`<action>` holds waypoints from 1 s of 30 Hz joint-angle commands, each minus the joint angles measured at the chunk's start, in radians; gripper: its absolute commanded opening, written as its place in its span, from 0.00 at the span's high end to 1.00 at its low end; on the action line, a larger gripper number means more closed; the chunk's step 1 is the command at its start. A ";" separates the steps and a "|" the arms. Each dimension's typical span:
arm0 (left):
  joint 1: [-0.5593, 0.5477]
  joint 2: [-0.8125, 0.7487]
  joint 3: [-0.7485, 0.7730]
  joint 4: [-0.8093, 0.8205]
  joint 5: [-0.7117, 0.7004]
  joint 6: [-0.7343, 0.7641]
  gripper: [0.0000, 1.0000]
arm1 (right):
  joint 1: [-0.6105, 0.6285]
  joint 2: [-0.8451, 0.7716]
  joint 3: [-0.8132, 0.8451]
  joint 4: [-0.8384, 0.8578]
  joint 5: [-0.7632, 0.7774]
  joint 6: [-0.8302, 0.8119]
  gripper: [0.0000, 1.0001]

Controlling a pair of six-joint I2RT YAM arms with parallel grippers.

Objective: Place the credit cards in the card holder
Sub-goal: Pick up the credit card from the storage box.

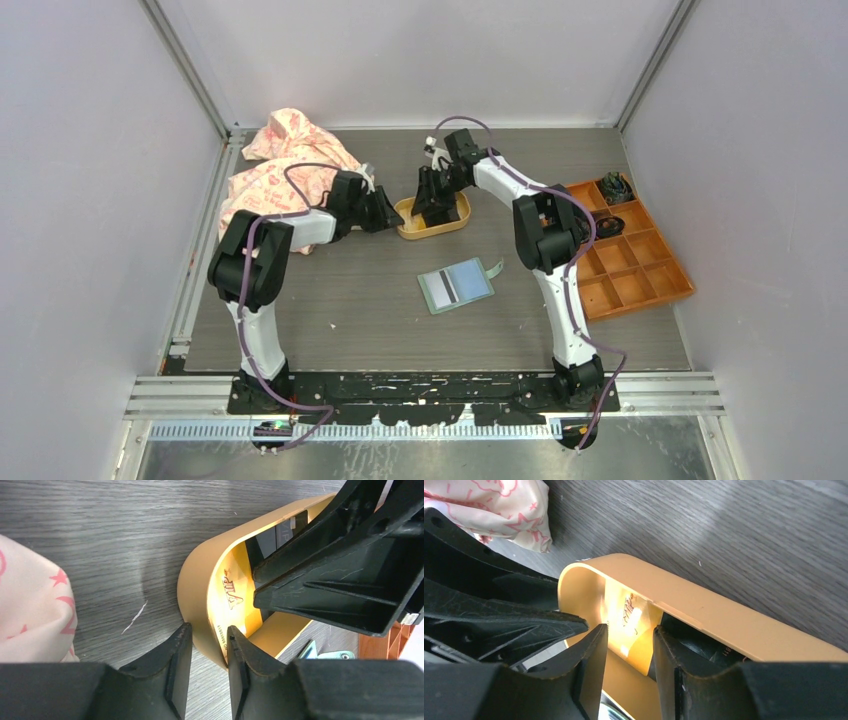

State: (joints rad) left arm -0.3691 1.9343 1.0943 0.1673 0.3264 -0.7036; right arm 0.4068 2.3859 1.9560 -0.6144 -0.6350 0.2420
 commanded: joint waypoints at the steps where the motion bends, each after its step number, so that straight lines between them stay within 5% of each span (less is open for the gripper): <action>1: 0.002 -0.019 0.027 0.002 0.034 -0.015 0.71 | 0.004 0.001 0.002 0.064 -0.105 0.097 0.57; 9: 0.002 -0.069 -0.017 -0.006 0.032 -0.049 0.87 | 0.002 -0.044 -0.069 0.176 -0.209 0.210 0.60; 17: -0.007 -0.168 -0.108 -0.012 -0.016 -0.080 1.00 | 0.001 -0.227 -0.131 0.021 -0.010 -0.033 0.57; 30: -0.170 -0.529 -0.493 0.178 -0.587 -0.240 1.00 | 0.024 -0.430 -0.338 -0.017 -0.105 -0.294 0.46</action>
State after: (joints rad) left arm -0.4915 1.5040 0.6590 0.2352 -0.0071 -0.8845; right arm 0.4080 2.0151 1.6711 -0.6292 -0.6930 0.0364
